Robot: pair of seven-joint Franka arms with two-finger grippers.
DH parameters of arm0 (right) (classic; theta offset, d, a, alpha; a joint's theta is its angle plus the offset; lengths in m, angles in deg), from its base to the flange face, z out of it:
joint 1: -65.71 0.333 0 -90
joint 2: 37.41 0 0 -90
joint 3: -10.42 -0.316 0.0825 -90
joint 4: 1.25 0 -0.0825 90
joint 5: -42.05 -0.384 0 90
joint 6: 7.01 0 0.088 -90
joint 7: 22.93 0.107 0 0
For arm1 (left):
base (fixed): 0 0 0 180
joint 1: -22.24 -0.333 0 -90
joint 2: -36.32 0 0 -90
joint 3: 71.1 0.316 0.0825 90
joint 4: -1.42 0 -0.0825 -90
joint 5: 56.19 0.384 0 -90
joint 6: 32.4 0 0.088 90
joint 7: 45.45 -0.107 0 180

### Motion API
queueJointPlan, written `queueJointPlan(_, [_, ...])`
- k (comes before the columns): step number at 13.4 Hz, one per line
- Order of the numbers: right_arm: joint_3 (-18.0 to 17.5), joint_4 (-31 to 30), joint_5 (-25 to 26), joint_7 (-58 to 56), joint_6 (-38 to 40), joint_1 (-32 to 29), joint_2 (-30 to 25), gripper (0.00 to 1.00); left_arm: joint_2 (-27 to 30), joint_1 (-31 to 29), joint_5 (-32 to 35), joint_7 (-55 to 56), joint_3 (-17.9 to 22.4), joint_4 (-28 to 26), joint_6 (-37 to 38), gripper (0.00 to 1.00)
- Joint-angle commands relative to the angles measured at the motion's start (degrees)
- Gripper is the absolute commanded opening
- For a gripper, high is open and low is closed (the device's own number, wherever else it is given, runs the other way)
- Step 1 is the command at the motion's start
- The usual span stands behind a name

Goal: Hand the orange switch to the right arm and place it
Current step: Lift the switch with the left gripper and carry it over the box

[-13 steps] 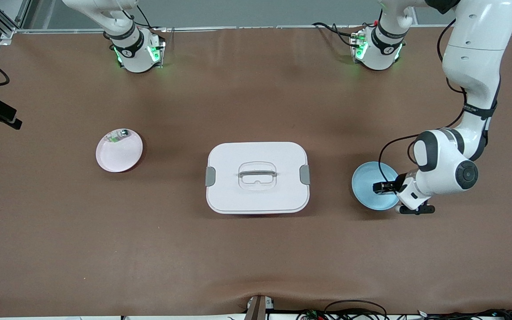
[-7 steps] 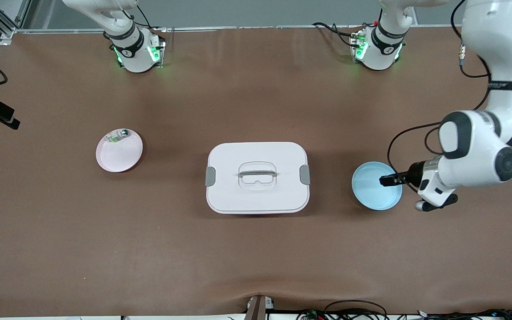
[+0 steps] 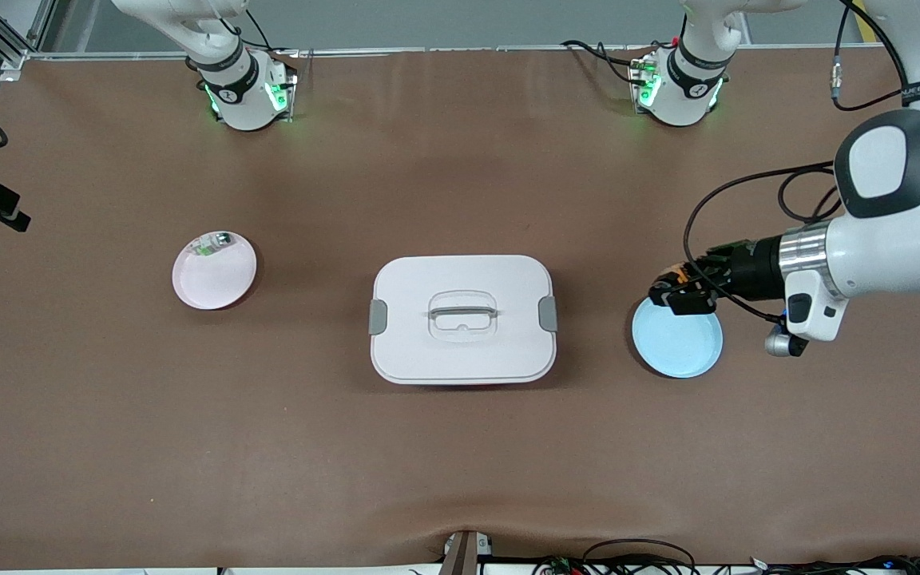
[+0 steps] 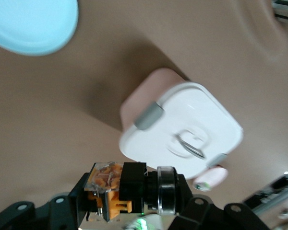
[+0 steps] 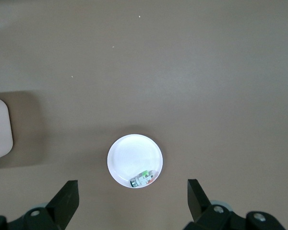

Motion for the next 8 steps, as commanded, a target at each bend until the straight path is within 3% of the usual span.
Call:
queueJointPlan(1, [-0.37,0.22,0.05,0.45,-0.02,0.07,0.41,1.00,-0.34,-0.52,-4.32,8.01,-3.05,1.55,0.09,0.27])
queueJointPlan(3, [-0.63,-0.04,-0.82,0.71,-0.20,0.51,1.11,1.00,-0.25,-0.43,-5.39,14.25,-6.30,1.55,-4.99,0.27])
queueJointPlan(6, [-0.45,-0.57,-11.70,0.88,-0.02,0.42,1.03,1.00,-0.78,0.70,-6.10,24.97,-13.15,1.55,-15.62,0.27])
queueJointPlan(8, [-0.54,-0.66,-18.99,1.23,-0.46,1.47,1.03,1.00,-0.95,4.21,-5.83,31.30,-13.96,1.55,-21.51,0.27])
